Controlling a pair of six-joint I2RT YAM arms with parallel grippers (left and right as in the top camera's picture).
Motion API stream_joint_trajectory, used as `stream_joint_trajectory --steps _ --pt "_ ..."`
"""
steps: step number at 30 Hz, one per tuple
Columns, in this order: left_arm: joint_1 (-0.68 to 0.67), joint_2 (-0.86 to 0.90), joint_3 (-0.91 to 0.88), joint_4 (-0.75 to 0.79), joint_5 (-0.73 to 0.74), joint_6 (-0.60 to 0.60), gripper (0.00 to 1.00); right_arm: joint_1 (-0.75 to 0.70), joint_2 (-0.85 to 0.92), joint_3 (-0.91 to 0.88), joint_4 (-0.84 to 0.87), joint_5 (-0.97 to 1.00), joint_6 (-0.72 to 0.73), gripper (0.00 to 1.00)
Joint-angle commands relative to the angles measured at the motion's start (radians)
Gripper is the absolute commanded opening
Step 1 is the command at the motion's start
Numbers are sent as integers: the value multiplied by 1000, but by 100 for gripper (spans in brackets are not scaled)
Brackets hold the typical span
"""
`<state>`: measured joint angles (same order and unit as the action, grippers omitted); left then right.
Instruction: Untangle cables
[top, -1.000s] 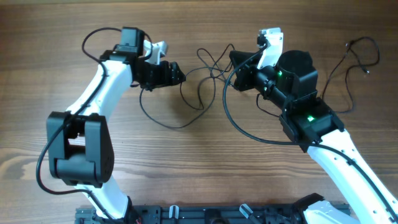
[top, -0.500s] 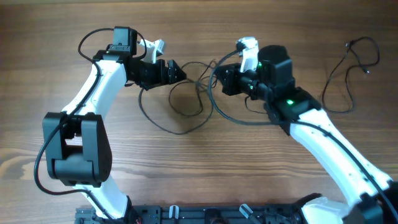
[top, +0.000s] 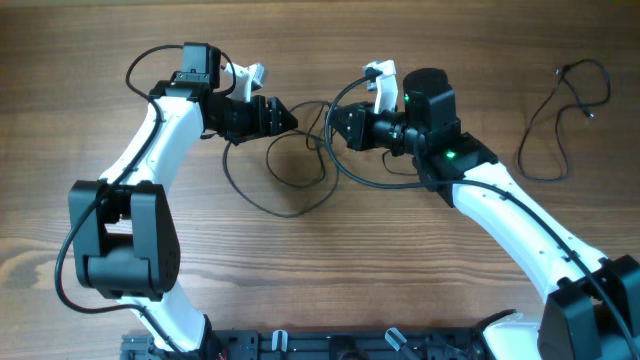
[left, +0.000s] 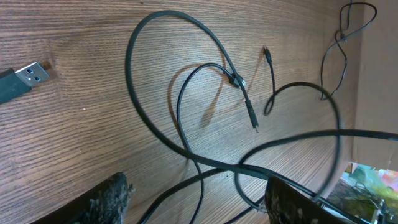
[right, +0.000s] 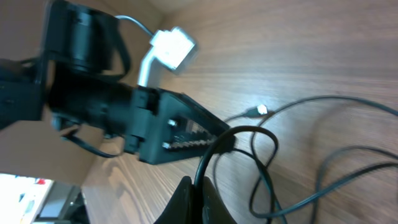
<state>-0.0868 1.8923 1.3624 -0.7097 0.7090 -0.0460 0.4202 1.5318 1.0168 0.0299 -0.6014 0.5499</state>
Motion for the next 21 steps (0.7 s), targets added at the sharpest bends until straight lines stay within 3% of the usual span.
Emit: stream_joint_trajectory --steps 1,9,10,12,13,14,18,21 --pt "-1 2 -7 3 7 16 70 -1 7 11 67 -119 3 4" --pt "-1 2 -7 3 4 16 56 -1 11 10 81 -125 -25 4" --pt "-1 2 -7 3 4 16 59 -1 11 10 81 -125 -26 4" --pt "-1 2 -7 2 5 15 78 -1 14 10 81 -124 -27 4" --pt "-1 2 -7 -2 5 12 92 -1 16 10 81 -113 -27 4" --pt "-1 2 -7 -7 5 12 96 -1 17 10 77 -99 -27 4" --pt "-2 1 -6 -21 68 -2 95 -1 17 10 50 -27 -26 4" --pt "4 1 -6 -20 135 -131 86 -1 17 10 20 30 -21 4"
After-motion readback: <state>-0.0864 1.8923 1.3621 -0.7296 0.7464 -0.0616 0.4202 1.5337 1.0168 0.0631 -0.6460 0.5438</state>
